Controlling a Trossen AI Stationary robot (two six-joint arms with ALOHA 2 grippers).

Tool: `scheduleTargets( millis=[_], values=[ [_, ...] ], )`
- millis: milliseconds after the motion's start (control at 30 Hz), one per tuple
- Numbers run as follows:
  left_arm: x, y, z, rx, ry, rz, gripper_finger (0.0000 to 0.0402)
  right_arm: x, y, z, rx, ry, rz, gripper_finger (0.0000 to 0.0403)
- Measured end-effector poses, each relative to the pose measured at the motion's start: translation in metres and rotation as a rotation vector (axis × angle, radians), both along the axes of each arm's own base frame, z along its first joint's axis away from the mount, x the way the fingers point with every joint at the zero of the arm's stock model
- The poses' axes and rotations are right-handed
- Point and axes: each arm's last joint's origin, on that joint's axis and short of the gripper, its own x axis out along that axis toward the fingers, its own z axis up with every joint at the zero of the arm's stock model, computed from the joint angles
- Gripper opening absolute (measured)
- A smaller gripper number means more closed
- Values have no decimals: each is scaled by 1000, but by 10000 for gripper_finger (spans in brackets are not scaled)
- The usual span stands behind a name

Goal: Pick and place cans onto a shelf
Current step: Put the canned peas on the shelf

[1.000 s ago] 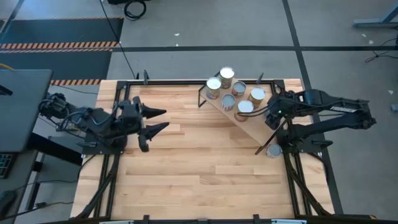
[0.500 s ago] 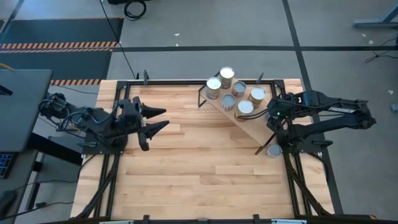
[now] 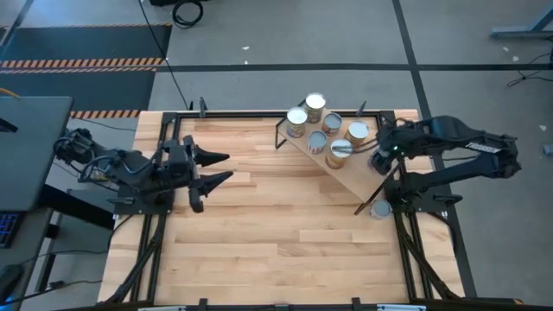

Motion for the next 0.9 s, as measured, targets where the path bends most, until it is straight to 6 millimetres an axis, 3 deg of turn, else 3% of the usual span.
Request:
scheduleTargets(
  millis=[233,400,500,667,767,900],
  values=[
    [-10,-13,2,-7,-10,-85,227,12,9,56,20,-426,21,372],
    [-18,-29,-2,20,34,-209,227,43,39,68,183,-573,175,358],
    [-23,-35,-6,9,62,-246,227,59,68,61,399,-530,250,348],
    [-27,-39,-13,2,117,-272,227,59,122,47,640,-379,251,331],
    [-28,-40,-17,10,159,-271,227,48,149,35,656,-265,197,321],
    [-29,-38,-24,21,215,-262,227,31,172,12,515,-39,164,306]
  ],
)
